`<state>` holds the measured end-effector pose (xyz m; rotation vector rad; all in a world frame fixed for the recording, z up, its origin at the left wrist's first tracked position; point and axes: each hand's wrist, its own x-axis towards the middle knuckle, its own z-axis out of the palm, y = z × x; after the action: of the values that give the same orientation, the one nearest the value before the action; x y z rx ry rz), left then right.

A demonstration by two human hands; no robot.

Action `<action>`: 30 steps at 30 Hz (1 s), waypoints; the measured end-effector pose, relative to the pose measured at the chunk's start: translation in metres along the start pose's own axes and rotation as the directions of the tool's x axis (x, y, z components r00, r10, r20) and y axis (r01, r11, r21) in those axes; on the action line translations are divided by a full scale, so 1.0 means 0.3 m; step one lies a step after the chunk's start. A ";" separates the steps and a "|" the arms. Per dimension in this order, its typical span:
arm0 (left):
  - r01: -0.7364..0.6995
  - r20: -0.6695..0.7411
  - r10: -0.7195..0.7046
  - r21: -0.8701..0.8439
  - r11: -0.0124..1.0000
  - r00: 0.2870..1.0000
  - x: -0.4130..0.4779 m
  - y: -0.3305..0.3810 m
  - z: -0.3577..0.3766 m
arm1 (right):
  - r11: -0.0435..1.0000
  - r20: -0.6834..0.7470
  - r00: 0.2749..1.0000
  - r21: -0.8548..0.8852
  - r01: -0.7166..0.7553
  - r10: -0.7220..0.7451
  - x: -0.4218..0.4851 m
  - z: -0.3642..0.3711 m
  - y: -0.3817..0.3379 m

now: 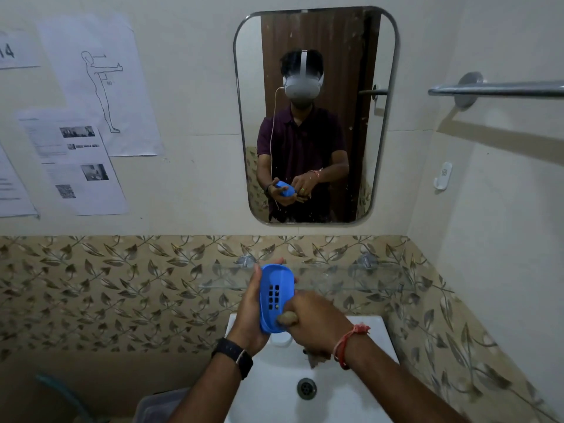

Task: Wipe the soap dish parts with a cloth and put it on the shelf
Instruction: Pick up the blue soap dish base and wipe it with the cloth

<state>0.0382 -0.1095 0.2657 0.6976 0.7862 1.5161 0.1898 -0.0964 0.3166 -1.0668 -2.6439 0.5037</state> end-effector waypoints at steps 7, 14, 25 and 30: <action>-0.050 -0.050 0.042 -0.154 0.987 0.998 -0.003 -0.005 0.047 | 0.926 -0.125 0.988 0.375 -0.032 0.085 0.030 0.000 -0.073; 0.009 -0.067 -0.017 -0.124 0.992 0.998 -0.023 -0.030 0.094 | 1.000 -0.534 0.845 -0.017 -0.020 0.007 0.102 -0.038 -0.064; -0.087 -0.102 0.078 -0.085 0.993 0.992 0.017 -0.008 0.018 | 0.988 -0.160 0.980 -0.083 -0.130 0.116 0.017 -0.003 -0.052; -0.066 -0.104 0.053 -0.129 0.989 0.993 0.013 -0.043 0.026 | 0.974 0.186 0.979 0.193 -0.121 0.084 0.033 -0.063 -0.005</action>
<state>0.0518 -0.1043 0.2598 0.5535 0.7374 1.6517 0.1885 -0.0864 0.3355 -1.1463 -2.6213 0.9092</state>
